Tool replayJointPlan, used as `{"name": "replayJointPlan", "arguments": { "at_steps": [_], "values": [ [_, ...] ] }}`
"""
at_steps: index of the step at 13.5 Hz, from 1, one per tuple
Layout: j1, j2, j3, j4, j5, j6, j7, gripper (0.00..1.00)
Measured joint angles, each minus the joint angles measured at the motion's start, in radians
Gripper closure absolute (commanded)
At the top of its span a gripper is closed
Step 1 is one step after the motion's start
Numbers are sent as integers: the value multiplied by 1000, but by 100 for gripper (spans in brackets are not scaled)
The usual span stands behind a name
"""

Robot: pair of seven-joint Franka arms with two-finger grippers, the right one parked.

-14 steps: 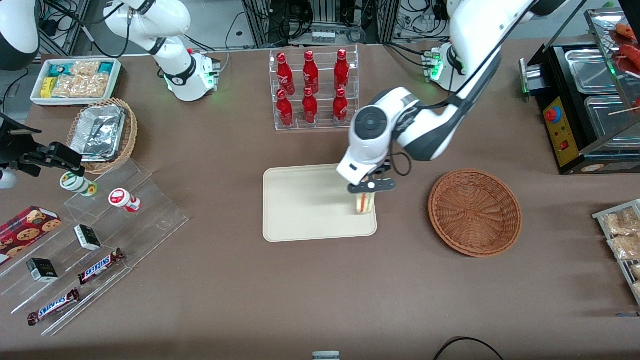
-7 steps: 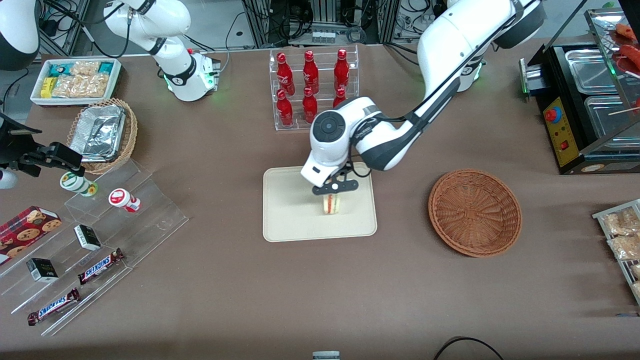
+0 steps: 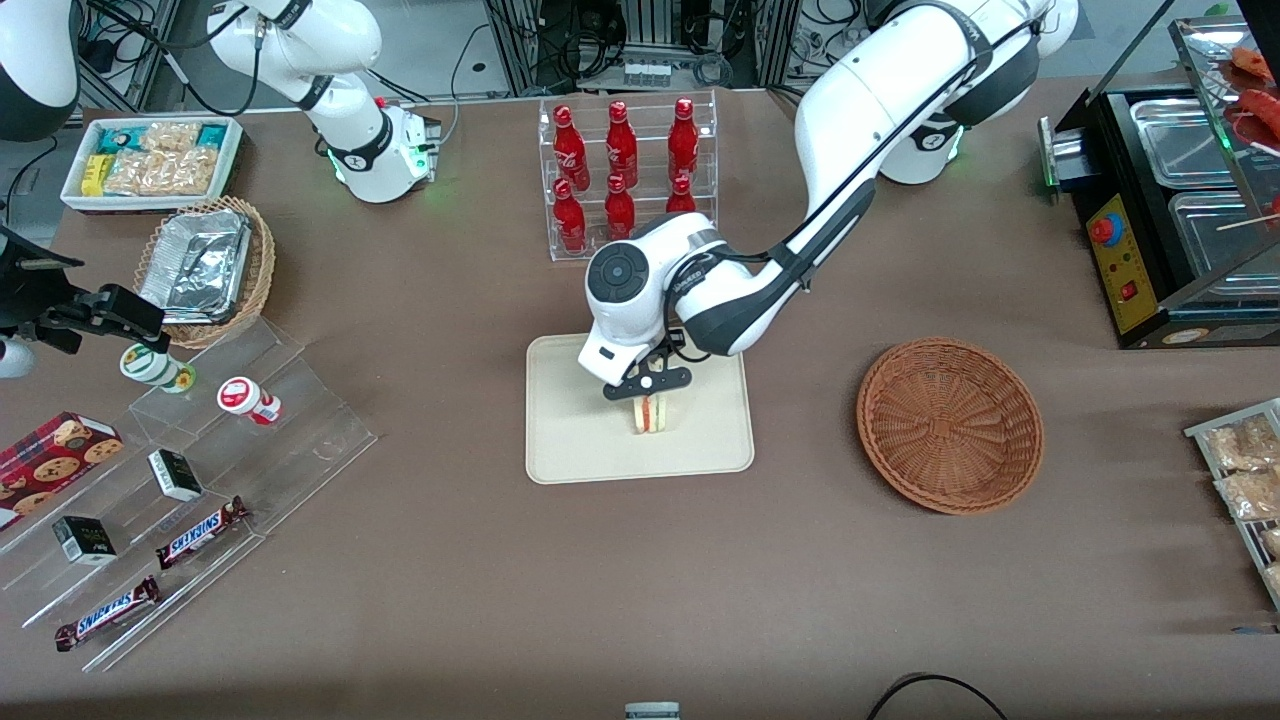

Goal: Place sandwich from basket to tray
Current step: 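Lift the sandwich and carry it over the cream tray, then lower the sandwich onto the tray and open the left gripper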

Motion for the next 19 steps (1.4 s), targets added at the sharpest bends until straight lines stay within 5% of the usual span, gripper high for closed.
{"name": "replayJointPlan", "arguments": {
  "at_steps": [5, 6, 7, 8, 19],
  "values": [
    [-7, 25, 7, 36, 0, -15, -7, 100],
    [-7, 27, 7, 38, 0, -15, -11, 93],
    [-7, 29, 7, 39, 0, -15, -13, 59],
    [-7, 31, 7, 39, 0, -15, -17, 1],
    [-7, 10, 5, 90, 0, -84, -27, 0]
  ]
}}
